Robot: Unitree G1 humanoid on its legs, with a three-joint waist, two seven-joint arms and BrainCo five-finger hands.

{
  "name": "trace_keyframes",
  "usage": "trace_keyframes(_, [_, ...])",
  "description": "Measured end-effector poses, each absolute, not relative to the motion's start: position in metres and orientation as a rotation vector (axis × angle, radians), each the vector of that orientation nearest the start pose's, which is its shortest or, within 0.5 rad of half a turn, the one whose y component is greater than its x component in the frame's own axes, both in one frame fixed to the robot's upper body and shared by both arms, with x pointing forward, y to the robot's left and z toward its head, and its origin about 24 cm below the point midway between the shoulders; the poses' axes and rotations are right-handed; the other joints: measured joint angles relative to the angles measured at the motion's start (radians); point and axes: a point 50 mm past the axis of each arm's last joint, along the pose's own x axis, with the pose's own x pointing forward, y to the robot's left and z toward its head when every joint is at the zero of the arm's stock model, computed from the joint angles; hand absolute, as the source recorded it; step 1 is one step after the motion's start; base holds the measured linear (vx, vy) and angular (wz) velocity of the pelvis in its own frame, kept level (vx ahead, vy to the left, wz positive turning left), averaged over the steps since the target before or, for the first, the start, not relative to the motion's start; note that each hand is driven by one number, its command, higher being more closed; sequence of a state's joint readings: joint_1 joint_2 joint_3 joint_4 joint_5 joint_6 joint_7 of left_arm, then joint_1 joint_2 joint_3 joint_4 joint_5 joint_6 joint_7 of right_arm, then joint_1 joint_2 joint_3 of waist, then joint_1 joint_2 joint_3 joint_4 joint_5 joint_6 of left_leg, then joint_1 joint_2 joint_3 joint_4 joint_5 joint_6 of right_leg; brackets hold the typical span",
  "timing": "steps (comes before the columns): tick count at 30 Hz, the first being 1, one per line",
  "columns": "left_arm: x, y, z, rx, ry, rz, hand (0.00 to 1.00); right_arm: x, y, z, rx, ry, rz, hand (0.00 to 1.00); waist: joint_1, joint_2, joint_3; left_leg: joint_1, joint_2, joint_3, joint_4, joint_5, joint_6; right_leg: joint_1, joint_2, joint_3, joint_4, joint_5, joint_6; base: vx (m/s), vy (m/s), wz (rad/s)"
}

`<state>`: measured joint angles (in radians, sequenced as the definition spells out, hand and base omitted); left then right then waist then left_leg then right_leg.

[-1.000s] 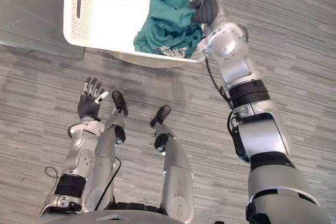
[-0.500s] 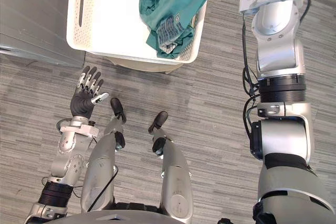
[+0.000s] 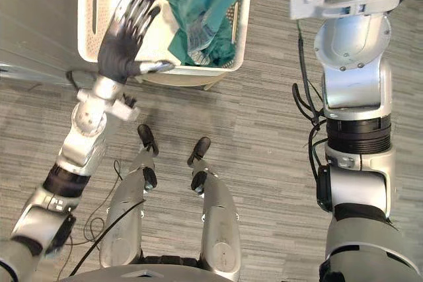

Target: Pick up the laundry basket with both hands and put the clothes into the washing machine.

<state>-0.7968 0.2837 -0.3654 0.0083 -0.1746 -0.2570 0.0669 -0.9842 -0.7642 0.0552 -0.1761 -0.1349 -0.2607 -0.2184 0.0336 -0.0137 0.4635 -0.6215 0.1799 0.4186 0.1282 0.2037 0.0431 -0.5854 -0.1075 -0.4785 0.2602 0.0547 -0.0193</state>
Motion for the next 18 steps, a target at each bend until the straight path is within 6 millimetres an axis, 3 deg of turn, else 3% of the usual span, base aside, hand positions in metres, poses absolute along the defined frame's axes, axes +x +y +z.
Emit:
trace_keyframes(3, [0.312, 0.03, 0.275, 0.345, -0.978, -0.469, 0.0, 0.234, -0.14, 0.397, -0.655, -1.554, -0.021, 1.0, -0.018, -0.006, 0.0, 0.013, 0.003, 0.009, 0.004, -0.003, -0.003, 0.017, 0.005, 0.006, -0.021, 0.016, 0.001, -0.02, -0.012, -0.11])
trace_keyframes(7, [0.332, 0.005, 0.271, 0.53, -0.93, -0.429, 0.0, 0.234, -0.118, 0.392, -0.52, -1.556, 0.098, 1.0, -0.033, -0.045, -0.02, 0.032, 0.008, 0.022, 0.009, -0.007, -0.007, 0.033, 0.012, 0.026, -0.034, 0.021, -0.005, -0.04, -0.037, -0.11])
trace_keyframes(11, [0.358, -0.001, 0.253, 0.702, -0.799, -0.354, 0.0, 0.243, -0.107, 0.387, -0.417, -1.487, 0.155, 1.0, -0.051, -0.07, -0.032, 0.044, 0.007, 0.022, 0.01, -0.005, -0.006, 0.047, 0.014, 0.026, -0.045, 0.032, -0.009, -0.03, -0.034, 0.0])
trace_keyframes(13, [0.37, 0.003, 0.235, 0.776, -0.693, -0.321, 0.0, 0.26, -0.104, 0.38, -0.373, -1.388, 0.16, 1.0, -0.051, -0.073, -0.032, 0.068, 0.004, 0.022, 0.007, -0.006, -0.007, 0.072, 0.013, 0.026, -0.052, 0.033, -0.009, -0.05, -0.024, 0.03])
trace_keyframes(18, [0.378, 0.021, 0.222, 0.743, -0.591, -0.254, 0.0, 0.268, -0.095, 0.376, -0.28, -1.304, 0.199, 1.0, -0.041, -0.073, -0.032, 0.114, -0.025, 0.023, -0.073, 0.015, -0.036, 0.086, 0.015, 0.058, -0.079, 0.033, -0.002, -0.07, -0.047, -0.04])
